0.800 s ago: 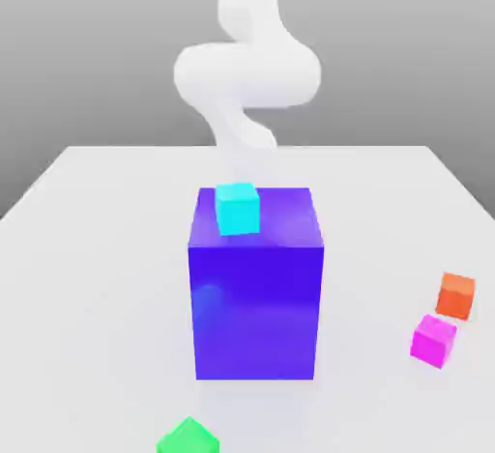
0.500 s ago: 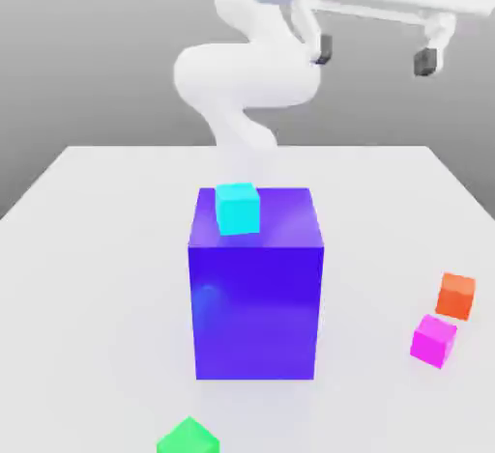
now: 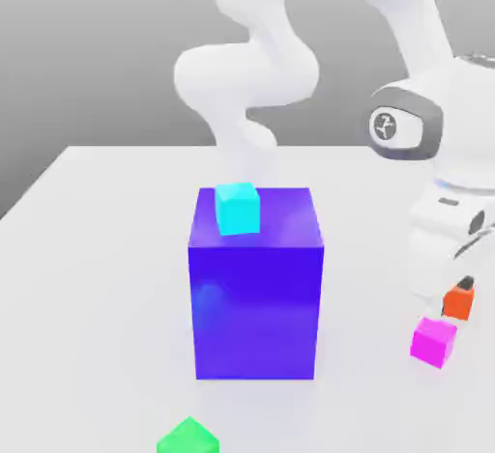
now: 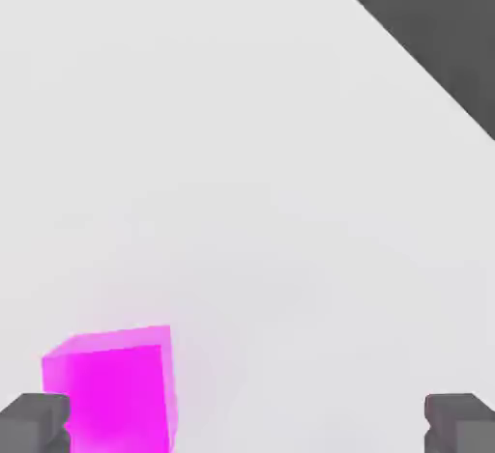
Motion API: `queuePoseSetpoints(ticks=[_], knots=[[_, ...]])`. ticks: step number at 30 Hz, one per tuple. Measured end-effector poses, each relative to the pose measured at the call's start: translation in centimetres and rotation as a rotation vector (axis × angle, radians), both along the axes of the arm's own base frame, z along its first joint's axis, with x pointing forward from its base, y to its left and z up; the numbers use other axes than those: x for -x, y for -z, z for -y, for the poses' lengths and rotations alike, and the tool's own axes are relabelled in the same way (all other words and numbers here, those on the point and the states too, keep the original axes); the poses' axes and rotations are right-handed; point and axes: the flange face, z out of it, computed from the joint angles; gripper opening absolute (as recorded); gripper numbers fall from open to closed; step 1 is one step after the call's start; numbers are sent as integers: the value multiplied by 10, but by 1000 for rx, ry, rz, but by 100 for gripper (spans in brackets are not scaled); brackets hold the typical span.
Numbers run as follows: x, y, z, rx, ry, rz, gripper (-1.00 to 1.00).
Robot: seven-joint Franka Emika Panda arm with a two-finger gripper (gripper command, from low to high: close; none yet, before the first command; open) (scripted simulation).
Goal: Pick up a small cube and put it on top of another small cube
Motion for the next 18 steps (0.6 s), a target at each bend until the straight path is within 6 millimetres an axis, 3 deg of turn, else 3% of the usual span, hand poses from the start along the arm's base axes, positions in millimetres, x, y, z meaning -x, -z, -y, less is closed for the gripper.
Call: queuePoseSetpoints(ticks=[6, 7, 13, 18], knots=[[8, 61, -4, -3, -17, -21, 0], [9, 69, -3, -2, -19, -21, -100], [9, 73, -3, -1, -19, -21, -100], [7, 36, -5, -5, -17, -20, -100]])
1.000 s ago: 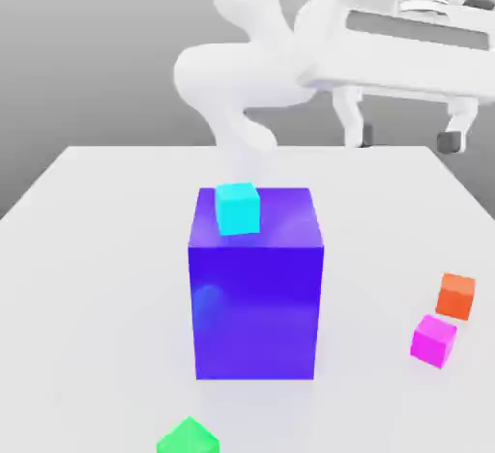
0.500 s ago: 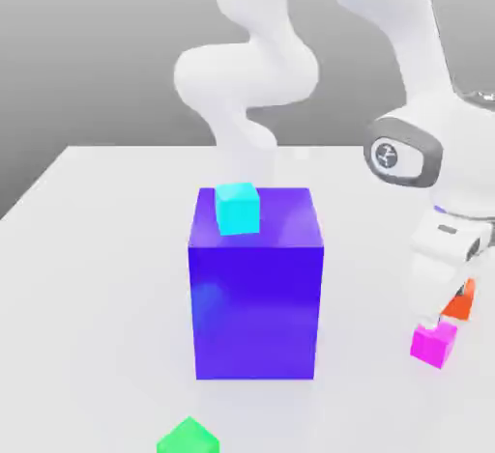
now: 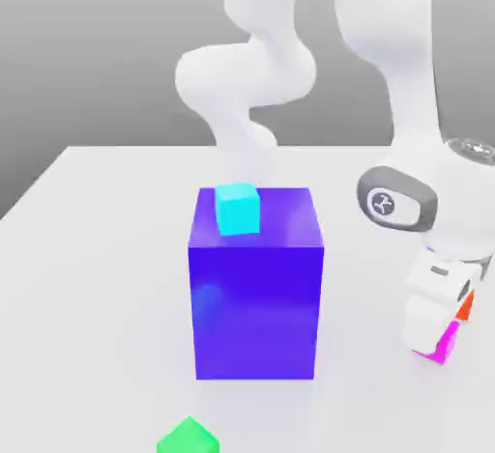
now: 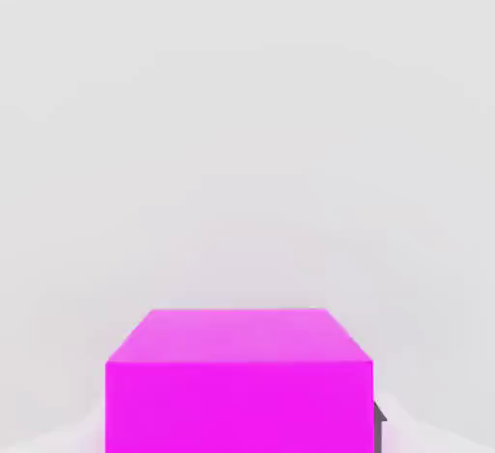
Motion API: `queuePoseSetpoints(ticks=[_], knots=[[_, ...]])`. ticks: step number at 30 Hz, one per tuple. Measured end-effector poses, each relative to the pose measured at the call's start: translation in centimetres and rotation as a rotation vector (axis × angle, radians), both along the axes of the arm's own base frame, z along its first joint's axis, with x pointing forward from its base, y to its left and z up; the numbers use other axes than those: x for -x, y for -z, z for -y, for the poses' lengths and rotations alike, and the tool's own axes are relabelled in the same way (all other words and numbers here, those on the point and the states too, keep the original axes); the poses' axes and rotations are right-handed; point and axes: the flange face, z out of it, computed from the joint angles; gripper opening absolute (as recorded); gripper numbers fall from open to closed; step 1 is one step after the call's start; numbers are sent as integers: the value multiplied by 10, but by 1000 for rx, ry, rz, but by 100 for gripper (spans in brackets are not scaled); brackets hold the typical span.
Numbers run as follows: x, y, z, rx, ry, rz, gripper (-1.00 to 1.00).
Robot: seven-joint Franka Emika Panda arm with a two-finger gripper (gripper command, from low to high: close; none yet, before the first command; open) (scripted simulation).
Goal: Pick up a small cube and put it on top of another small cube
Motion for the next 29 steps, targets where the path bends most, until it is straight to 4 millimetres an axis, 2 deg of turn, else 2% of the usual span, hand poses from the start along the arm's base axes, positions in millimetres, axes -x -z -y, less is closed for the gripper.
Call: queuePoseSetpoints(ticks=[3, 5, 8, 12, 15, 18, 21, 23, 25, 26, 29], knots=[[-2, -25, 5, 6, 10, -1, -100], [-28, -31, 26, 11, 90, -3, -100], [-71, -37, 68, 16, 232, -6, -100], [-121, -46, 137, 20, 427, -10, -100], [-151, -55, 195, 18, 571, -12, -100], [-172, -65, 258, 14, 713, -11, -100], [-184, -76, 322, 7, 851, -6, -100], [-187, -60, 337, 4, 883, -5, -100], [-188, -33, 341, 4, 891, -4, -100], [-187, -22, 342, 5, 893, -4, 100], [-187, -22, 342, 5, 893, -4, 100]])
